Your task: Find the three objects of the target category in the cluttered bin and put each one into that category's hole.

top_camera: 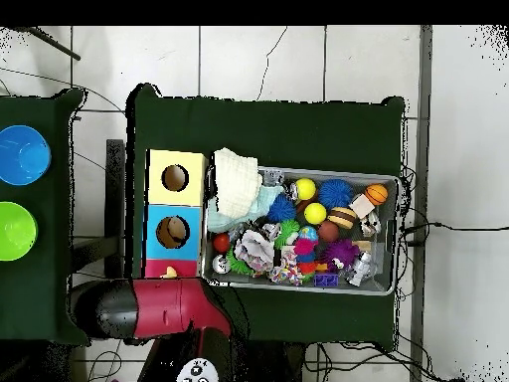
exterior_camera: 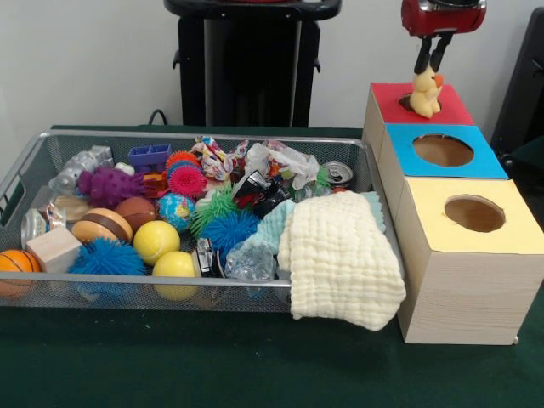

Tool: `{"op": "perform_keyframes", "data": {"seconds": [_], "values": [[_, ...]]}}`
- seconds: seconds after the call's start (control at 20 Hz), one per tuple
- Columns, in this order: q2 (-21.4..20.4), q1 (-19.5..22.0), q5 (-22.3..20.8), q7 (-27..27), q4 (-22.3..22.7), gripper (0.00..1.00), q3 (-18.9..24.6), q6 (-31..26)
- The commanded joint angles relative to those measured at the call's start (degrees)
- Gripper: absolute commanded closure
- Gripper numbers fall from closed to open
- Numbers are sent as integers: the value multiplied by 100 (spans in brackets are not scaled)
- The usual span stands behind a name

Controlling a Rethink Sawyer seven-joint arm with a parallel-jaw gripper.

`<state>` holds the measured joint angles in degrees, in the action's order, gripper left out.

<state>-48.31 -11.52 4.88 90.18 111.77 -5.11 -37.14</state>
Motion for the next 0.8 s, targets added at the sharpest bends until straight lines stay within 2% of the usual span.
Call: {"op": "perform_keyframes", "data": {"seconds": [0.05,0.45,0.8], "values": [[208,-78,149,1369,-8,100,78,-131],[293,-144,67,1357,-226,100,-53,-498],[309,-328,-194,1348,-507,100,-380,-1074]]}}
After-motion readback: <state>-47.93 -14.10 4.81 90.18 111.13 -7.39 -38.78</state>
